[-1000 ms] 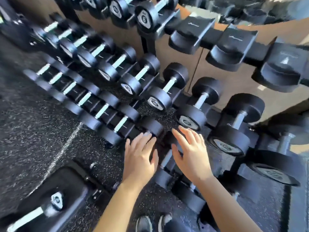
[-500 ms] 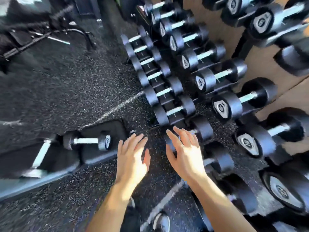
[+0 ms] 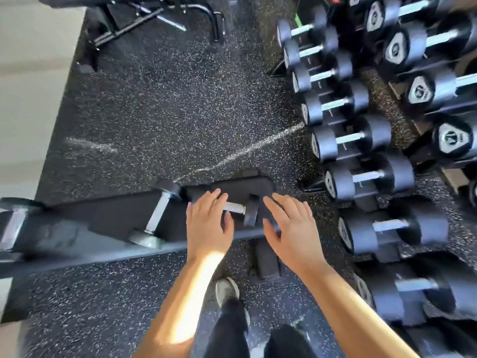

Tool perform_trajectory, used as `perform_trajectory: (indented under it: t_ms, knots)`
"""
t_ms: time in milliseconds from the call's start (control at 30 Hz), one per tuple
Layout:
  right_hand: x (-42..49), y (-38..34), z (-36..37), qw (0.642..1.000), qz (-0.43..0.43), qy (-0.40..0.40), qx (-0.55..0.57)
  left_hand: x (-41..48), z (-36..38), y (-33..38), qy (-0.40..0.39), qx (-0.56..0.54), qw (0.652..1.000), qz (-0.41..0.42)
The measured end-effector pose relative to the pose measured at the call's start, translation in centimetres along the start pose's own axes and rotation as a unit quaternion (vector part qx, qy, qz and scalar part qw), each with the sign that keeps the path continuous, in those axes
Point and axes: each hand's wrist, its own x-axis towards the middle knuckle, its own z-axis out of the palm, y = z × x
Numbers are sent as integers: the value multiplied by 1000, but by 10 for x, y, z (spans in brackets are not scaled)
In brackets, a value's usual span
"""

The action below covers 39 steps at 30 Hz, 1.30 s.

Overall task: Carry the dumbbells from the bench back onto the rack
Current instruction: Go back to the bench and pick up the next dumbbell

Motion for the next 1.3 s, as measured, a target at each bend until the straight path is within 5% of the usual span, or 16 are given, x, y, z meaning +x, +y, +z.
perform_trajectory:
  t_ms: [267,767,1300]
  knots:
    - [52,-14,97,994,-57,-83,40,24,29,-90,2,-39,997,-66]
    - [86,48,312,964,19,-261,42,65,181,-206,-6,-57,987,-151]
    - [113,66,368,934,-21,-358,10,72,230,-236,51,-230,940,-246]
